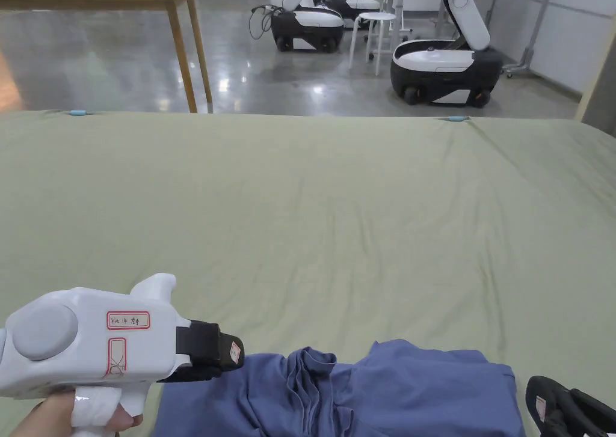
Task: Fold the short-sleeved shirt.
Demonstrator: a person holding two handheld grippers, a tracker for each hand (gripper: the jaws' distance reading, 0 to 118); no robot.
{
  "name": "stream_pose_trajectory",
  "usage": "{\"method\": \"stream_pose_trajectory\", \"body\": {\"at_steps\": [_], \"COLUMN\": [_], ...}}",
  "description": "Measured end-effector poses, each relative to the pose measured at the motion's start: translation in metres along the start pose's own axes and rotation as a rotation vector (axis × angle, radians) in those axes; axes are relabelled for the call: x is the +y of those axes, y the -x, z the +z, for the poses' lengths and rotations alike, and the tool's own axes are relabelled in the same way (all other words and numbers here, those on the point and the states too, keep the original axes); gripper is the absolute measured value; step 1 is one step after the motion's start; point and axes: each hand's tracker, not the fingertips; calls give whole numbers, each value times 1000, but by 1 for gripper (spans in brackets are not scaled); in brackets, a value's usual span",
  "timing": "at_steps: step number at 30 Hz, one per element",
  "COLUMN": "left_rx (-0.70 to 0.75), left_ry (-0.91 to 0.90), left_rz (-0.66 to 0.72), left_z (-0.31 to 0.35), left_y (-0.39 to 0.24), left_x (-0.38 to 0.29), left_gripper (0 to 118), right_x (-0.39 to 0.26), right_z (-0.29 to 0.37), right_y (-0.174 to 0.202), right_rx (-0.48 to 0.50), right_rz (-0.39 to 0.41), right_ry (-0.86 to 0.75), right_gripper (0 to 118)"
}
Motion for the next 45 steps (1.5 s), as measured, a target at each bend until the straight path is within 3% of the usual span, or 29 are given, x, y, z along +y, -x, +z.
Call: {"method": "stream_pose_trajectory", "body": {"at_steps": [9, 13, 17, 21, 26, 31, 32, 33, 34, 35, 36, 39, 45], "left_rx": [-126, -88, -119, -172, -21, 10, -14, -48, -76, -112, -128, -198, -334], "left_ry": [250, 226, 231, 94, -24, 64, 65, 56, 48, 51, 80, 116, 181], "left_rz": [32, -19, 9, -28, 4, 38, 73, 88, 82, 99, 119, 169, 232], "left_z": [-123, -139, -114, -42, 35, 46, 44, 42, 41, 35, 28, 9, -40], "left_y": [-9, -20, -16, -10, 42, 87, 90, 95, 97, 102, 103, 107, 110], "left_x": [-24, -35, -25, -12, -4, -6, -7, -9, -9, -10, -11, -13, -14], "left_gripper": [2, 0, 2, 2, 2, 4, 9, 35, 77, 111, 118, 115, 98], "right_x": [-2, -4, -5, -2, 4, 6, 6, 6, 6, 5, 5, 6, 7], "right_z": [5, 3, -1, -4, -9, -10, -10, -11, -12, -12, -12, -12, -13], "right_y": [3, -4, -2, 6, 20, 34, 36, 37, 38, 39, 40, 41, 38], "right_rx": [-10, -29, -28, -14, 19, 44, 45, 49, 52, 51, 52, 53, 42], "right_rz": [6, -9, -17, -11, 17, 34, 35, 35, 33, 30, 28, 43, 39], "right_ry": [15, 34, 50, 45, 35, 29, 29, 34, 37, 39, 40, 46, 50], "right_gripper": [1, 1, 1, 1, 1, 1, 1, 1, 1, 1, 1, 1, 1]}}
